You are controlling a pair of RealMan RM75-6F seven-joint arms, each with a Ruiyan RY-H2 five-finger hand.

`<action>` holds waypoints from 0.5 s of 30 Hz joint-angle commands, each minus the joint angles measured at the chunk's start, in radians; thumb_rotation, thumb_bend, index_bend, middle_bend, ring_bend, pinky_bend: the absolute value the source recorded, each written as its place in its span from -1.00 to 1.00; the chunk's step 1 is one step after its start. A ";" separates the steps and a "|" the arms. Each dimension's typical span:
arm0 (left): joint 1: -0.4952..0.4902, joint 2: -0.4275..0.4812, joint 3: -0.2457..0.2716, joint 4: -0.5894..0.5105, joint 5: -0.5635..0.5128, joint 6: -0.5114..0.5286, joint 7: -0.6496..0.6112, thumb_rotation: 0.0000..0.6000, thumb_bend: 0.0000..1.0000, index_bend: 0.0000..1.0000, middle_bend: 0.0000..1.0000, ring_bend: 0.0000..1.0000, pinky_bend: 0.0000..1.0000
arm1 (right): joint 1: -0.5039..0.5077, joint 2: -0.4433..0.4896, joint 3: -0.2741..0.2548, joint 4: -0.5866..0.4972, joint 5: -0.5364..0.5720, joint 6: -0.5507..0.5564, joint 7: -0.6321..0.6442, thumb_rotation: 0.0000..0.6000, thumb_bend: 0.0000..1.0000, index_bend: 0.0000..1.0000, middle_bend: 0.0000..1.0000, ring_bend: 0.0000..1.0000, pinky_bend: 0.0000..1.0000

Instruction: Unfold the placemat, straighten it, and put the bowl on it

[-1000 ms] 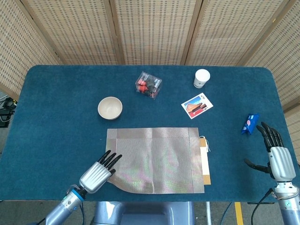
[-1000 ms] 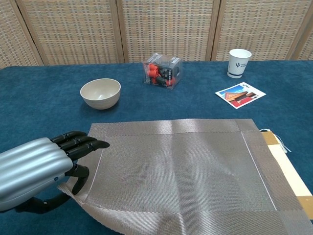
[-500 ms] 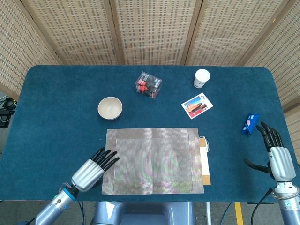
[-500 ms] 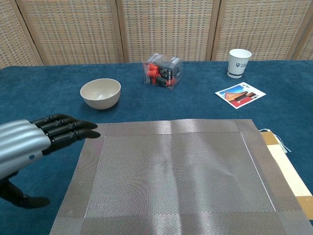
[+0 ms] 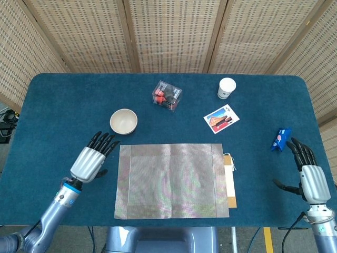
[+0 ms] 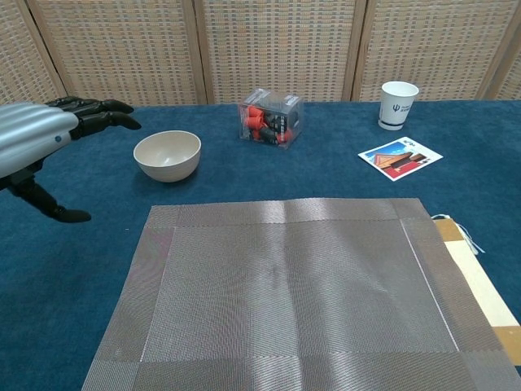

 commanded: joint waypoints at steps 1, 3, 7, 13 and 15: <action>-0.050 -0.056 -0.077 0.057 -0.094 -0.056 0.070 1.00 -0.82 -0.71 -1.00 -1.00 -1.00 | 0.002 0.000 0.004 0.005 0.010 -0.006 0.005 1.00 -0.74 -0.82 -1.00 -1.00 -1.00; -0.075 -0.091 -0.110 0.096 -0.134 -0.072 0.099 1.00 -0.81 -0.65 -1.00 -1.00 -1.00 | 0.003 0.000 0.007 0.010 0.018 -0.012 0.010 1.00 -0.74 -0.82 -1.00 -1.00 -1.00; -0.134 -0.168 -0.172 0.196 -0.221 -0.119 0.147 1.00 -0.80 -0.58 -1.00 -1.00 -1.00 | 0.009 -0.002 0.014 0.024 0.037 -0.030 0.018 1.00 -0.74 -0.82 -1.00 -1.00 -1.00; -0.199 -0.242 -0.212 0.308 -0.310 -0.173 0.195 1.00 -0.79 -0.56 -1.00 -1.00 -1.00 | 0.013 -0.001 0.025 0.038 0.059 -0.046 0.036 1.00 -0.74 -0.82 -1.00 -1.00 -1.00; -0.217 -0.264 -0.219 0.350 -0.338 -0.190 0.209 1.00 -0.77 -0.54 -1.00 -1.00 -1.00 | 0.013 0.001 0.028 0.042 0.066 -0.049 0.044 1.00 -0.74 -0.82 -1.00 -1.00 -1.00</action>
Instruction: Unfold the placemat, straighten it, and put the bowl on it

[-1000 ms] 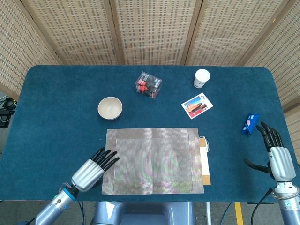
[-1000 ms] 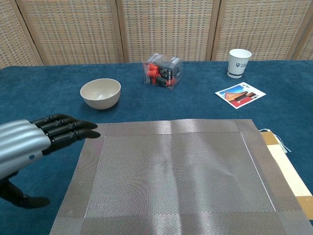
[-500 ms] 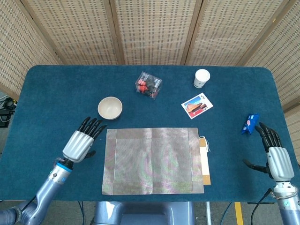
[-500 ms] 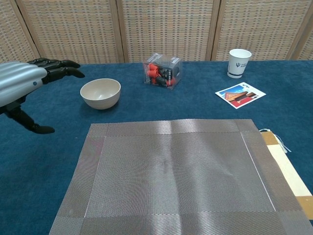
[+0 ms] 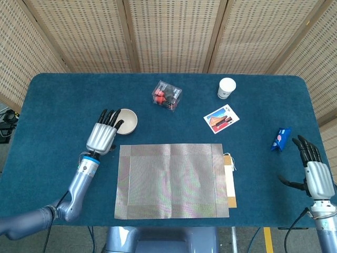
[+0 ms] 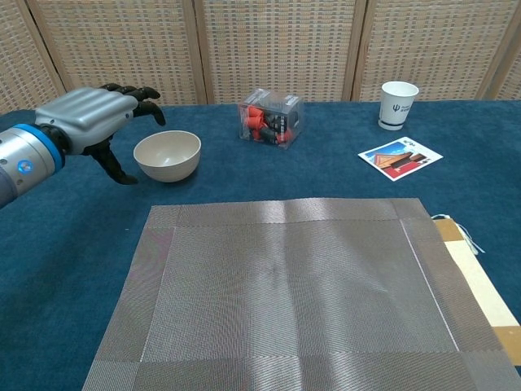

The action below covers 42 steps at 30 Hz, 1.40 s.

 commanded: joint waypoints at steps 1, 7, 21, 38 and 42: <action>-0.036 -0.042 -0.020 0.064 -0.049 -0.032 0.029 1.00 -0.74 -0.52 -1.00 -1.00 -1.00 | 0.001 0.002 0.004 0.004 0.006 -0.005 0.007 1.00 -0.74 -0.82 -1.00 -1.00 -1.00; -0.070 -0.098 -0.022 0.163 -0.105 -0.067 0.045 1.00 -0.70 -0.44 -1.00 -1.00 -1.00 | 0.003 0.004 0.009 0.011 0.015 -0.012 0.022 1.00 -0.74 -0.82 -1.00 -1.00 -1.00; -0.141 -0.234 -0.030 0.391 -0.139 -0.107 0.011 1.00 -0.61 -0.25 -1.00 -1.00 -1.00 | 0.001 0.006 0.019 0.017 0.035 -0.021 0.029 1.00 -0.73 -0.82 -1.00 -1.00 -1.00; -0.169 -0.338 -0.018 0.584 -0.102 -0.100 -0.061 1.00 -0.15 0.49 -1.00 -1.00 -1.00 | 0.002 0.000 0.020 0.027 0.028 -0.019 0.033 1.00 -0.74 -0.82 -1.00 -1.00 -1.00; -0.160 -0.340 -0.014 0.595 -0.095 -0.095 -0.076 1.00 -0.05 0.52 -1.00 -1.00 -1.00 | 0.000 0.001 0.019 0.023 0.024 -0.016 0.033 1.00 -0.74 -0.82 -1.00 -1.00 -1.00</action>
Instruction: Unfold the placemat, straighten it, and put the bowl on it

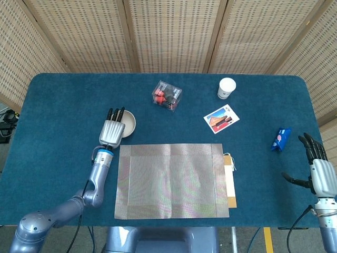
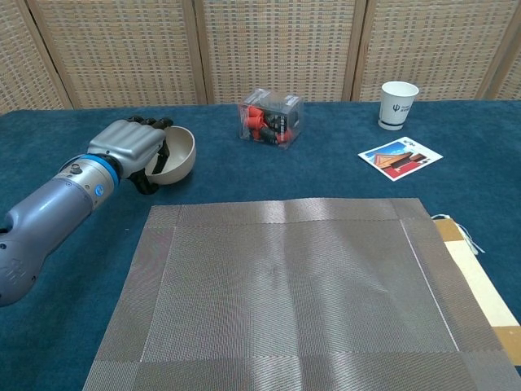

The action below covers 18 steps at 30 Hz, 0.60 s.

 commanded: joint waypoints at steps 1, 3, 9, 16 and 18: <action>0.011 0.003 0.005 -0.003 0.009 0.012 -0.012 1.00 -0.04 0.52 -1.00 -1.00 -1.00 | -0.001 0.000 -0.002 -0.003 -0.004 0.001 -0.002 1.00 -0.74 -0.82 -1.00 -1.00 -1.00; 0.020 0.012 0.013 -0.018 0.023 0.026 -0.025 1.00 -0.02 0.53 -1.00 -1.00 -1.00 | -0.001 0.000 -0.003 -0.005 -0.006 0.002 -0.003 1.00 -0.74 -0.82 -1.00 -1.00 -1.00; 0.041 0.048 0.033 -0.091 0.069 0.075 -0.052 1.00 -0.02 0.53 -1.00 -1.00 -1.00 | -0.002 0.001 -0.005 -0.008 -0.011 0.005 -0.005 1.00 -0.74 -0.82 -1.00 -1.00 -1.00; 0.085 0.129 0.088 -0.274 0.155 0.154 -0.072 1.00 -0.02 0.53 -1.00 -1.00 -1.00 | -0.002 0.002 -0.009 -0.013 -0.023 0.013 -0.008 1.00 -0.74 -0.82 -1.00 -1.00 -1.00; 0.114 0.160 0.144 -0.371 0.217 0.195 -0.085 1.00 -0.02 0.53 -1.00 -1.00 -1.00 | -0.002 -0.001 -0.015 -0.015 -0.031 0.012 -0.013 1.00 -0.74 -0.82 -1.00 -1.00 -1.00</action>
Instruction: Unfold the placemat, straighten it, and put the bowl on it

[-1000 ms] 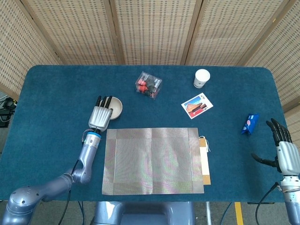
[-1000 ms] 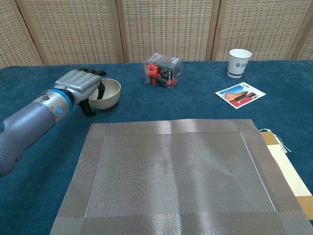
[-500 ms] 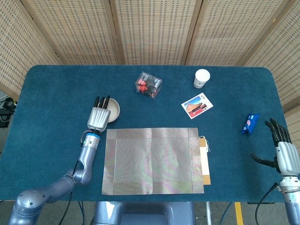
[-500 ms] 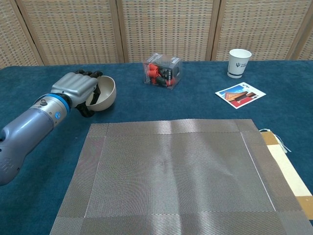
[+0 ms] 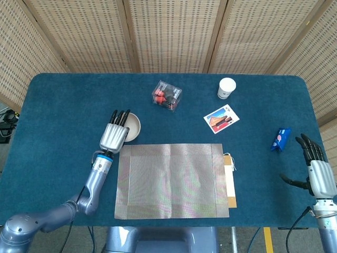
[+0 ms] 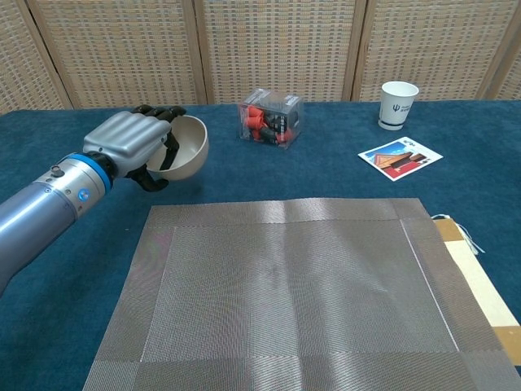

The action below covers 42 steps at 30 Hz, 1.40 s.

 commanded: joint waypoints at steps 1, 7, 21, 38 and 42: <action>0.057 0.077 0.093 -0.180 0.108 0.079 -0.014 1.00 -0.02 0.53 -1.00 -1.00 -1.00 | 0.000 -0.003 -0.006 -0.003 -0.008 0.001 -0.007 1.00 -0.74 -0.82 -1.00 -1.00 -1.00; 0.076 0.115 0.151 -0.300 0.174 0.097 0.026 1.00 -0.02 0.53 -1.00 -1.00 -1.00 | -0.001 -0.007 -0.013 -0.010 -0.024 0.011 -0.018 1.00 -0.74 -0.82 -1.00 -1.00 -1.00; 0.077 0.080 0.211 -0.446 0.239 0.039 0.135 1.00 -0.03 0.49 -1.00 -1.00 -1.00 | -0.006 0.002 -0.019 -0.024 -0.037 0.025 -0.008 1.00 -0.74 -0.82 -1.00 -1.00 -1.00; 0.097 0.076 0.187 -0.483 0.217 0.021 0.169 1.00 -0.49 -0.67 -1.00 -1.00 -1.00 | -0.011 0.009 -0.022 -0.036 -0.053 0.046 -0.004 1.00 -0.74 -0.82 -1.00 -1.00 -1.00; 0.113 0.114 0.190 -0.524 0.244 0.054 0.143 1.00 -0.58 -0.78 -1.00 -1.00 -1.00 | -0.011 0.008 -0.024 -0.038 -0.055 0.047 -0.011 1.00 -0.74 -0.82 -1.00 -1.00 -1.00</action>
